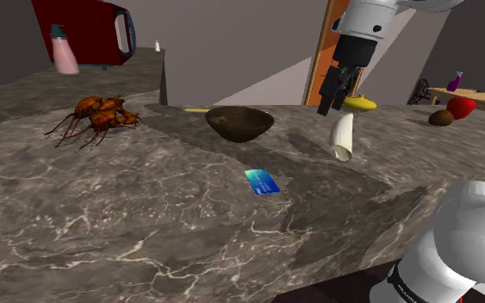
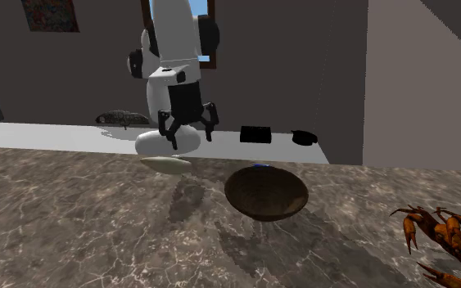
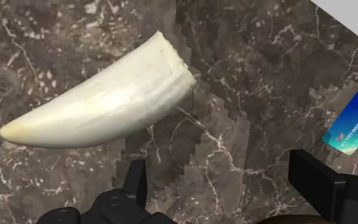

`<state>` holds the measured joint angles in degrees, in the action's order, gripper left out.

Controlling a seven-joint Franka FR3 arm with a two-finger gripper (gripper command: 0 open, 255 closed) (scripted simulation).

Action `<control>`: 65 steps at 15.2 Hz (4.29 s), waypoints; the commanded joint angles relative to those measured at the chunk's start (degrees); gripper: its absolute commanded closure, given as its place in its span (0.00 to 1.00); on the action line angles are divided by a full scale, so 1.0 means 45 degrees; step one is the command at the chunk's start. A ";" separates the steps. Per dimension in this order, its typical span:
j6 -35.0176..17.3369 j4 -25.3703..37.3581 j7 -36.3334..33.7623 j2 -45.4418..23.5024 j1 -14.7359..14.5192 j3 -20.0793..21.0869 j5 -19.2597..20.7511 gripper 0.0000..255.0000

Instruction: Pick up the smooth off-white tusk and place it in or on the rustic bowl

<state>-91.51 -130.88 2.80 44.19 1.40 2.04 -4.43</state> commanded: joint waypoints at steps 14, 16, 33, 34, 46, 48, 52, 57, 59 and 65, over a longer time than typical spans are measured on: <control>-0.2432 -0.4112 -1.0015 0.3693 0.4609 0.2974 -0.0319 0.00; -0.2432 -0.4112 -1.0015 0.3693 0.4609 0.2974 -0.0319 0.00; -0.2430 -0.4109 -1.0014 0.3691 0.4610 0.2973 -0.0318 0.00; -0.1715 -0.2945 -1.0497 0.2105 0.5181 0.2891 -0.0487 0.00; -0.1213 -0.1902 -1.1611 -0.0968 0.6172 0.2835 -0.1014 0.00; -0.1214 -0.1902 -1.1611 -0.0969 0.6172 0.2835 -0.1014 0.00; -0.1212 -0.1899 -1.1612 -0.0971 0.6172 0.2836 -0.1014 0.00; -0.1211 -0.1893 -1.1612 -0.0976 0.6173 0.2836 -0.1013 1.00; -0.1211 -0.1893 -1.1611 -0.0976 0.6174 0.2835 -0.1013 1.00; -0.0713 -0.1375 -1.1623 -0.0996 0.6199 0.2770 -0.0955 1.00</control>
<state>-95.44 -137.79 -49.51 39.72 29.26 14.61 -8.81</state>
